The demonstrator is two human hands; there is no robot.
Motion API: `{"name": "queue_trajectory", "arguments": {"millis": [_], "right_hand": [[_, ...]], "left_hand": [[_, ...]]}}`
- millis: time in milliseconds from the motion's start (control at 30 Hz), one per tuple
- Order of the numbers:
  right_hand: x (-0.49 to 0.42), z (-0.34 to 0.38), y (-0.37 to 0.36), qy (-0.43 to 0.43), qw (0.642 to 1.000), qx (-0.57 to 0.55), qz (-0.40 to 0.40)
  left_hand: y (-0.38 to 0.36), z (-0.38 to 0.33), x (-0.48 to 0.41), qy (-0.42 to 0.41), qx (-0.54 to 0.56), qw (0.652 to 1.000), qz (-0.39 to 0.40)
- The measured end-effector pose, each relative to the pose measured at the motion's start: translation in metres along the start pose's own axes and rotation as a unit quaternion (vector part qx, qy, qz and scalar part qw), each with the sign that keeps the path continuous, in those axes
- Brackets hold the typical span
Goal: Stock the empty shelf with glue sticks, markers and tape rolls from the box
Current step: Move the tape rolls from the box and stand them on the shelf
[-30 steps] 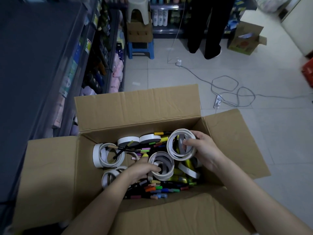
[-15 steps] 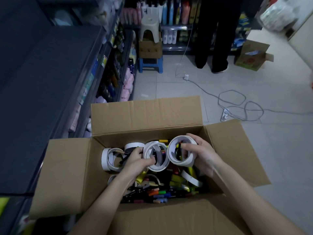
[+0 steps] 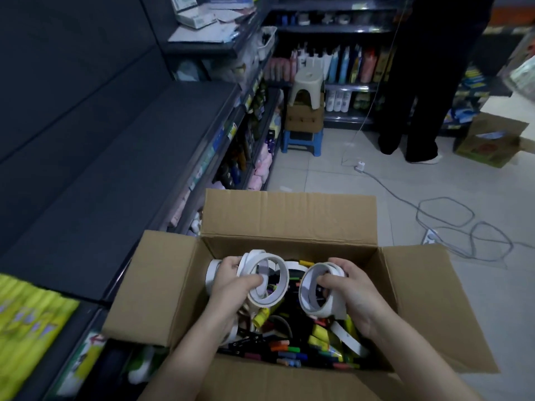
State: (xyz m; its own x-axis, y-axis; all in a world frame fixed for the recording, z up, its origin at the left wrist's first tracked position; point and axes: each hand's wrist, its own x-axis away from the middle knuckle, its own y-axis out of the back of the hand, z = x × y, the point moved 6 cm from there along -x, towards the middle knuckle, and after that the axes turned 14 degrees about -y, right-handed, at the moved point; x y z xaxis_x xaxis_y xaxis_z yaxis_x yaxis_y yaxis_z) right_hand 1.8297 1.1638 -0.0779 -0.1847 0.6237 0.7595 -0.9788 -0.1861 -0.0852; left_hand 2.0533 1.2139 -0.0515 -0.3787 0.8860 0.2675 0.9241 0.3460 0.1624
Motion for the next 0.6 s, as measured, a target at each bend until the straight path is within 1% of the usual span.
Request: {"name": "queue_trajectory", "arguments": {"millis": [167, 233, 400, 500, 600], "right_hand": [[0.004, -0.005, -0.02, -0.003, 0.998, 0.054, 0.03], [0.004, -0.007, -0.028, 0.005, 0.996, 0.076, 0.048], [0.017, -0.006, -0.045, 0.028, 0.986, 0.157, 0.045], [0.038, 0.001, -0.058, 0.057, 0.981, 0.174, 0.058], [0.071, 0.017, -0.08, 0.112, 0.966, 0.224, 0.062]], "left_hand": [[0.013, 0.001, 0.019, -0.006, 0.002, 1.0, -0.025], [0.019, 0.005, 0.027, 0.0, 0.001, 0.999, -0.047], [0.036, 0.01, 0.053, 0.012, 0.026, 0.994, -0.104], [0.049, 0.002, 0.071, -0.012, 0.041, 0.99, -0.131], [0.067, -0.009, 0.092, -0.041, 0.063, 0.984, -0.162]]}}
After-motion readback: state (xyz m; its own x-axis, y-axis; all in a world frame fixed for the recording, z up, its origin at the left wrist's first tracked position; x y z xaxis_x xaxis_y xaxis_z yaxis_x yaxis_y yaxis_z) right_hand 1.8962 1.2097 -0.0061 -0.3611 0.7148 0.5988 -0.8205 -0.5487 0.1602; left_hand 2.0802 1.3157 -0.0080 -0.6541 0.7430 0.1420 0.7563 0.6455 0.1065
